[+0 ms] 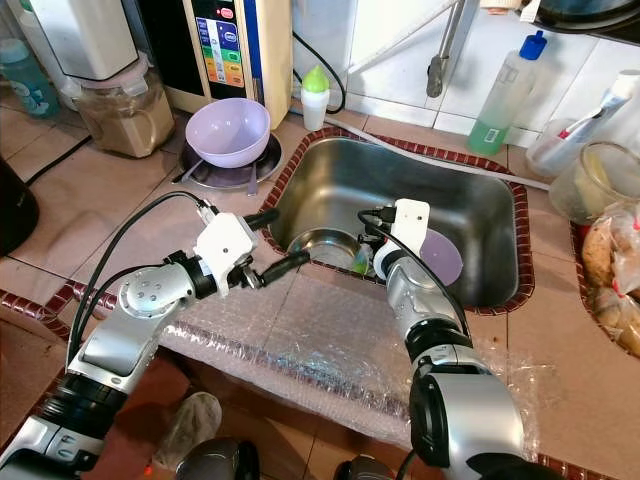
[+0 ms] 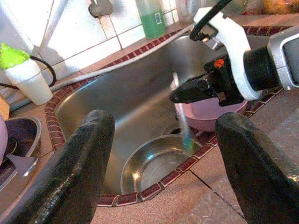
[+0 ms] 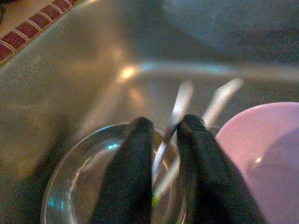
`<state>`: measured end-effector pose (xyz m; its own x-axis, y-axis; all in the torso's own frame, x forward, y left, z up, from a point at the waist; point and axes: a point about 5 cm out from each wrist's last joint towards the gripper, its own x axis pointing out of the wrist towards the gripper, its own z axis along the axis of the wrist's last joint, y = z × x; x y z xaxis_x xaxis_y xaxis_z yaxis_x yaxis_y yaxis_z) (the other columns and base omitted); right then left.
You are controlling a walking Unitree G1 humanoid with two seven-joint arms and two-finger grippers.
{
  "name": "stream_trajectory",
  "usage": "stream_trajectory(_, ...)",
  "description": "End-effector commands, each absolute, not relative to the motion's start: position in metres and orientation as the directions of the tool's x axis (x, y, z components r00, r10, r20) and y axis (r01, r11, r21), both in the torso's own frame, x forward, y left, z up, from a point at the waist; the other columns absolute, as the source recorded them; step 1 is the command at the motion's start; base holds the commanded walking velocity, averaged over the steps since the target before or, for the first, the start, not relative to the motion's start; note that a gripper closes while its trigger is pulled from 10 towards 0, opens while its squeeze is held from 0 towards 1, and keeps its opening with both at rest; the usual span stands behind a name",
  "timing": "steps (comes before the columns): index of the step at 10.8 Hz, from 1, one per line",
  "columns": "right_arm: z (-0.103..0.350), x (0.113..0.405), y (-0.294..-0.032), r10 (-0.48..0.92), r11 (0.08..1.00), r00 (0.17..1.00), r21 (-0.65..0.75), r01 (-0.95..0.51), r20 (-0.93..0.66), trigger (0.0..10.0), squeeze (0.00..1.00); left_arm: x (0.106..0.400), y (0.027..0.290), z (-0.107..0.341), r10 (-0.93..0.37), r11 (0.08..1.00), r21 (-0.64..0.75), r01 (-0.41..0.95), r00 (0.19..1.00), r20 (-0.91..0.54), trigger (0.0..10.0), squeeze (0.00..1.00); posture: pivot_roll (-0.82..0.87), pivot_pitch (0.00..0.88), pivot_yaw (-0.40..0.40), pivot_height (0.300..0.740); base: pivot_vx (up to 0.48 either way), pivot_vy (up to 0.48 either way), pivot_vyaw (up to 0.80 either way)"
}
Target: Kitchen organization
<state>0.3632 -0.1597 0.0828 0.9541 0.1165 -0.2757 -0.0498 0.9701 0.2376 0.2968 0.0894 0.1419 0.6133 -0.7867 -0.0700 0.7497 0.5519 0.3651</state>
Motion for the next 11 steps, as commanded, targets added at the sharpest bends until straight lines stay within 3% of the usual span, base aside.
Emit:
stream_trajectory(1,0.079,0.361,-0.159,0.115,0.968,0.953,0.246,-0.044,-0.282,10.0,1.00,0.296,0.089,0.140,-0.796,0.527,0.375,0.763,0.598,-0.098,10.0,1.00,0.00,0.000,-0.003,0.740,0.000,0.000,0.00)
stream_trajectory(3,0.077,0.360,-0.153,0.160,0.955,0.949,0.285,-0.080,-0.270,10.0,1.00,0.296,0.090,0.140,-0.799,0.515,0.377,0.770,0.590,-0.113,10.0,1.00,0.00,0.000,0.004,0.740,0.000,0.000,0.00)
stream_trajectory(4,0.087,0.363,-0.141,0.270,0.943,0.939,0.255,-0.214,-0.211,10.0,1.00,0.298,0.092,0.140,-0.796,0.515,0.382,0.767,0.594,-0.117,10.0,1.00,0.00,0.000,0.005,0.740,0.000,0.000,0.00)
stream_trajectory(5,0.093,0.365,-0.138,0.286,0.935,0.943,0.265,-0.235,-0.173,10.0,1.00,0.300,0.093,0.141,-0.789,0.526,0.386,0.758,0.604,-0.111,10.0,1.00,0.00,0.000,0.008,0.740,0.000,0.000,0.00)
stream_trajectory(8,0.125,0.360,-0.128,0.331,0.919,0.942,0.203,-0.336,0.060,10.0,1.00,0.326,0.111,0.179,-0.603,0.768,0.367,0.525,0.785,0.139,10.0,1.00,-0.02,0.014,0.002,0.740,0.000,0.000,0.00)
stream_trajectory(9,0.143,0.342,-0.114,0.416,0.893,0.897,0.120,-0.434,0.153,10.0,1.00,0.339,0.124,0.191,-0.460,0.874,0.282,0.397,0.862,0.212,10.0,1.00,-0.05,0.055,0.000,0.740,0.000,0.000,0.00)
stream_trajectory(11,0.156,0.306,-0.108,0.467,0.861,0.857,0.111,-0.497,0.217,10.0,1.00,0.358,0.142,0.195,-0.296,0.949,0.175,0.261,0.930,0.219,10.0,1.00,-0.11,0.108,0.001,0.740,0.000,0.000,0.00)
